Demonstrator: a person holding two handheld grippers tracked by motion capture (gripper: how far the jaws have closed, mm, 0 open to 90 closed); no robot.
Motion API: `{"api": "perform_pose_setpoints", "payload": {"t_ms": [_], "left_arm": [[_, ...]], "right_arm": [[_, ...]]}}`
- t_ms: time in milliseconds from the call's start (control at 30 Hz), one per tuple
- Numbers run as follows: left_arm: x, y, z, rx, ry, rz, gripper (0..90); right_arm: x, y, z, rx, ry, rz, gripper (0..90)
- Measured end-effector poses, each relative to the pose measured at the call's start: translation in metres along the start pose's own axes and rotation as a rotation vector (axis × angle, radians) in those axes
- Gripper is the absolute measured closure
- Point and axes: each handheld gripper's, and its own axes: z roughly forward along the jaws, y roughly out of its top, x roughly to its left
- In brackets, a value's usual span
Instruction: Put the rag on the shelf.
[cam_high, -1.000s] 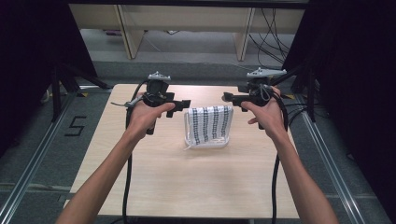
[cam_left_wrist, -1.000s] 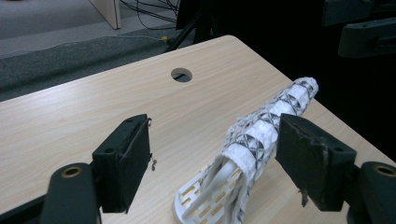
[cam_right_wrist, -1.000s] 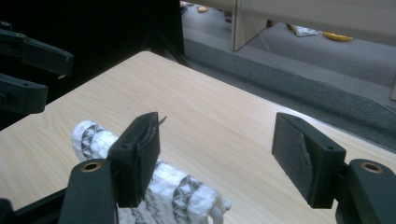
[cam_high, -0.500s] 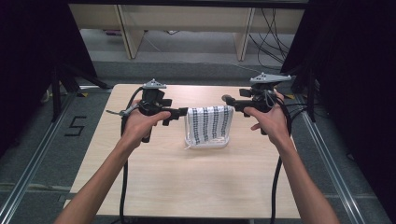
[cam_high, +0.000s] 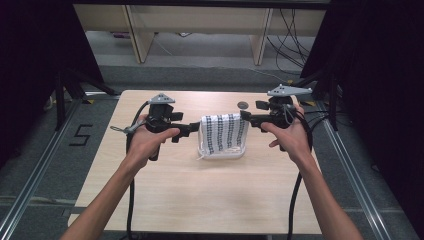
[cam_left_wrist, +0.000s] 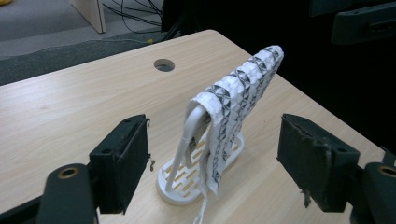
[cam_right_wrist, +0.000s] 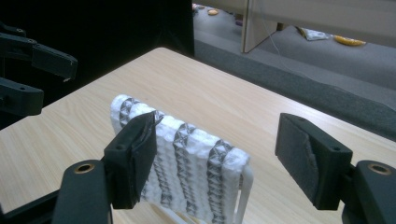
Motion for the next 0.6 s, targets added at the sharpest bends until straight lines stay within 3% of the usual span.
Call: {"api": "perform_pose_setpoints", "payload": {"t_ms": [100, 133, 167, 333, 433, 467, 600], "left_arm": [[-0.002, -0.004, -0.002, 0.0, -0.005, 0.004, 23.9], [-0.003, -0.006, -0.003, -0.002, -0.008, 0.007, 23.9], [-0.004, -0.009, -0.004, -0.005, -0.012, 0.008, 23.9], [-0.005, -0.015, -0.007, -0.005, -0.026, 0.008, 23.9], [-0.006, -0.021, -0.008, -0.005, -0.039, 0.007, 23.9], [-0.006, -0.023, -0.009, -0.005, -0.042, 0.004, 23.8], [-0.008, -0.029, -0.012, -0.014, -0.056, 0.008, 23.5]], "right_arm": [[0.002, -0.003, -0.003, -0.001, 0.002, -0.007, 30.3], [0.001, -0.004, -0.003, -0.006, -0.01, -0.034, 30.3], [0.003, -0.007, -0.005, 0.0, -0.003, -0.014, 30.2], [0.004, -0.015, -0.007, 0.006, 0.007, -0.008, 30.1], [0.004, -0.018, -0.008, 0.008, 0.008, -0.008, 30.1], [0.003, -0.02, -0.008, -0.001, 0.005, -0.028, 30.1], [0.005, -0.028, -0.008, -0.004, 0.031, 0.015, 29.8]]}}
